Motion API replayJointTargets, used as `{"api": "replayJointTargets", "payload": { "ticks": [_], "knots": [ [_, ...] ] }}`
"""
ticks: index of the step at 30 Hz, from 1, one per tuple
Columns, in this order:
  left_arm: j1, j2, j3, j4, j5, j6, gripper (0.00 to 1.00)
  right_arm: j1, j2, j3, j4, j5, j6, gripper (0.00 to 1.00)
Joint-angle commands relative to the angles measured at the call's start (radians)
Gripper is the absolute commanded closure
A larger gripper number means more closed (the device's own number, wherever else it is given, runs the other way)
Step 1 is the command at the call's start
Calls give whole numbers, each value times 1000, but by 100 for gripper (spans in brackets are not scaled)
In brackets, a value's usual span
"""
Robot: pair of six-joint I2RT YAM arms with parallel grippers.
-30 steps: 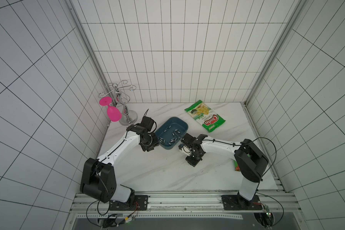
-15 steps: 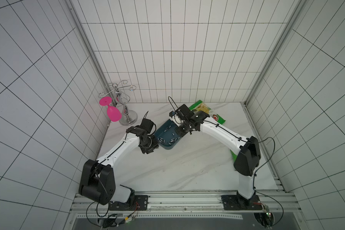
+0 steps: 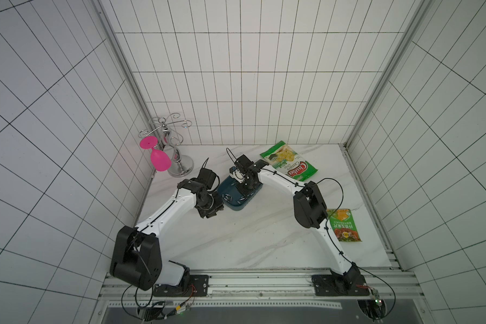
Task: Put the bit on the desktop into the storage box
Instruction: Place the screwdriver bit in the storage box.
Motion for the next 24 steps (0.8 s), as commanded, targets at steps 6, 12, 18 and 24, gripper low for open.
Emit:
{"api": "replayJointTargets", "payload": {
  "ticks": [6, 12, 18, 24],
  "knots": [
    [2, -13, -10, 26, 10, -6, 61, 0, 29, 30, -6, -20, -9, 100],
    [2, -18, -14, 23, 7, -5, 61, 0, 43, 34, -17, -7, -23, 96],
    [2, -20, -20, 31, 10, -9, 61, 0, 36, 36, -20, 4, -29, 83],
    [2, -29, -17, 21, 7, -8, 60, 0, 31, 47, -27, 6, -25, 77]
  ]
}}
